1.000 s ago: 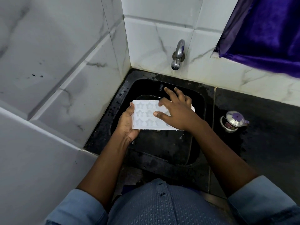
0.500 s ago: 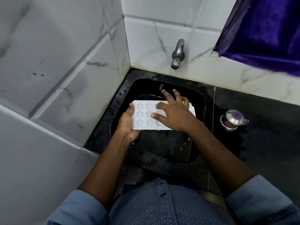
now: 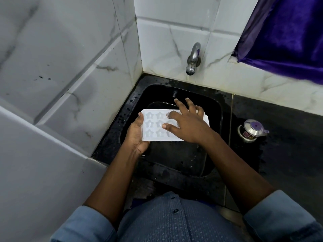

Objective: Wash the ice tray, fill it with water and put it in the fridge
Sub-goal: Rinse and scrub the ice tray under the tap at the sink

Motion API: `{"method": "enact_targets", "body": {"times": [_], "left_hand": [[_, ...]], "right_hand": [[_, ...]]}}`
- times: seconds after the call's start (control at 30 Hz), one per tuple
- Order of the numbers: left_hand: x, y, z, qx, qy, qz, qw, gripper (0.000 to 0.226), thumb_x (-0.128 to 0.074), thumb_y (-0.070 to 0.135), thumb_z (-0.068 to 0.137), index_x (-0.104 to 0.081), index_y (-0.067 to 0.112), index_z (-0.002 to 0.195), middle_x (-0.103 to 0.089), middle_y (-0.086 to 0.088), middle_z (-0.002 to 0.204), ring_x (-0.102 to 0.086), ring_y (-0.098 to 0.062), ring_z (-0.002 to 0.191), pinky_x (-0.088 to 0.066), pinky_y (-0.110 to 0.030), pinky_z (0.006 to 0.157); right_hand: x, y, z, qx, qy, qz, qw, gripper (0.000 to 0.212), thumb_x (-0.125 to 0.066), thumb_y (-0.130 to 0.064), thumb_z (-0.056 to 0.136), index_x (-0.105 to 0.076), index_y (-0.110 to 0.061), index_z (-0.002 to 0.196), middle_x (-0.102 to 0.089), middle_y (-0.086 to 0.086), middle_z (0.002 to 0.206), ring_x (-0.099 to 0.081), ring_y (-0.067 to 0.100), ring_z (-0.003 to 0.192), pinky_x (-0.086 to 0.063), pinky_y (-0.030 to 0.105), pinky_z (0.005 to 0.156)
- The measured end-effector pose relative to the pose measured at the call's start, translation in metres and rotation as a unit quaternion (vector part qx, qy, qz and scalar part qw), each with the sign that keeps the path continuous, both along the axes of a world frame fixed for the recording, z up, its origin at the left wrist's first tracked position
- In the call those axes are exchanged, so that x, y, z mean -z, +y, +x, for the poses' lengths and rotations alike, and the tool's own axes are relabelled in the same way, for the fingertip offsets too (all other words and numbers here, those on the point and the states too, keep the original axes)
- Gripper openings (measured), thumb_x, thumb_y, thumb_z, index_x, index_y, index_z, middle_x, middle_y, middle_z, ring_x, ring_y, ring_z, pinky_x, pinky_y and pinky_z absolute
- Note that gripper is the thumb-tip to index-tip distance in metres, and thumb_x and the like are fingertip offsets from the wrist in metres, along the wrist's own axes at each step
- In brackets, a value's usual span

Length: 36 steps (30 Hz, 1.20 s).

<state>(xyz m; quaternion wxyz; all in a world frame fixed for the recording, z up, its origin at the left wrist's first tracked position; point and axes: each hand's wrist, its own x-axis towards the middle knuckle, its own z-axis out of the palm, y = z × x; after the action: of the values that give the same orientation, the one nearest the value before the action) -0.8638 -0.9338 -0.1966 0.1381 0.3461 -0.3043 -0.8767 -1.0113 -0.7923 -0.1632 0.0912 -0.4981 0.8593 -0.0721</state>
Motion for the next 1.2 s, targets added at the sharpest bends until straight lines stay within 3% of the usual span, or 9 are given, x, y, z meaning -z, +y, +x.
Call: {"method": "enact_targets", "body": {"times": [0.17,0.33,0.43,0.7,0.87,1.03,1.2], "left_hand": [[0.000,0.005,0.000,0.005,0.011,0.015,1.000,0.065,-0.040,0.057,0.110,-0.068,0.003,0.132,-0.075,-0.024,0.126,-0.077,-0.039,0.108,-0.066,-0.050,0.078],[0.000,0.006,0.000,0.007,-0.005,-0.001,1.000,0.067,-0.041,0.058,0.110,-0.063,0.004,0.142,-0.071,-0.025,0.134,-0.071,-0.042,0.121,-0.059,-0.055,0.099],[-0.001,0.008,-0.001,0.013,0.008,0.010,1.000,0.069,-0.040,0.058,0.110,-0.060,0.001,0.144,-0.068,-0.027,0.137,-0.068,-0.043,0.125,-0.056,-0.056,0.102],[0.000,0.010,-0.004,0.038,0.044,0.032,0.998,0.070,-0.039,0.056,0.111,-0.056,-0.001,0.146,-0.064,-0.030,0.141,-0.066,-0.043,0.124,-0.046,-0.060,0.114],[0.003,0.012,-0.002,0.033,0.051,0.021,0.998,0.066,-0.039,0.055,0.111,-0.061,-0.001,0.141,-0.069,-0.028,0.135,-0.072,-0.040,0.117,-0.052,-0.056,0.108],[0.004,0.011,-0.002,0.029,0.049,0.026,0.998,0.064,-0.039,0.055,0.111,-0.065,0.002,0.135,-0.073,-0.025,0.128,-0.076,-0.037,0.110,-0.062,-0.052,0.094],[0.002,0.013,-0.007,0.016,0.035,0.021,0.999,0.060,-0.040,0.054,0.112,-0.069,0.004,0.130,-0.075,-0.023,0.123,-0.078,-0.034,0.106,-0.064,-0.046,0.087]], "right_hand": [[-0.001,-0.001,0.001,0.002,0.003,-0.003,1.000,0.071,-0.022,-0.086,0.090,-0.060,-0.040,0.129,-0.007,0.001,0.176,0.007,0.034,0.161,-0.002,0.060,0.120],[-0.002,0.000,0.003,0.013,0.006,-0.042,0.999,0.056,-0.029,-0.079,0.095,-0.057,-0.036,0.118,-0.012,0.003,0.175,0.002,0.034,0.161,-0.006,0.060,0.119],[-0.002,-0.003,0.008,0.005,0.005,-0.070,0.998,0.059,-0.030,-0.079,0.094,-0.053,-0.036,0.127,-0.013,0.003,0.174,0.000,0.034,0.160,-0.008,0.059,0.119],[-0.002,-0.015,0.019,-0.006,0.005,-0.028,1.000,0.062,-0.029,-0.081,0.095,-0.058,-0.042,0.133,-0.006,0.002,0.176,0.007,0.034,0.160,-0.003,0.060,0.119],[-0.004,-0.018,0.019,-0.008,0.005,-0.022,1.000,0.070,-0.023,-0.084,0.092,-0.063,-0.040,0.128,-0.005,0.000,0.176,0.007,0.034,0.160,-0.003,0.062,0.119],[-0.004,-0.017,0.020,-0.011,-0.001,-0.025,1.000,0.062,-0.029,-0.081,0.095,-0.062,-0.038,0.126,-0.007,0.001,0.176,0.006,0.033,0.160,-0.004,0.061,0.119],[-0.009,-0.023,0.023,-0.024,-0.007,-0.070,0.997,0.061,-0.033,-0.081,0.091,-0.052,-0.038,0.130,-0.011,0.001,0.175,0.003,0.033,0.160,-0.009,0.059,0.118]]}}
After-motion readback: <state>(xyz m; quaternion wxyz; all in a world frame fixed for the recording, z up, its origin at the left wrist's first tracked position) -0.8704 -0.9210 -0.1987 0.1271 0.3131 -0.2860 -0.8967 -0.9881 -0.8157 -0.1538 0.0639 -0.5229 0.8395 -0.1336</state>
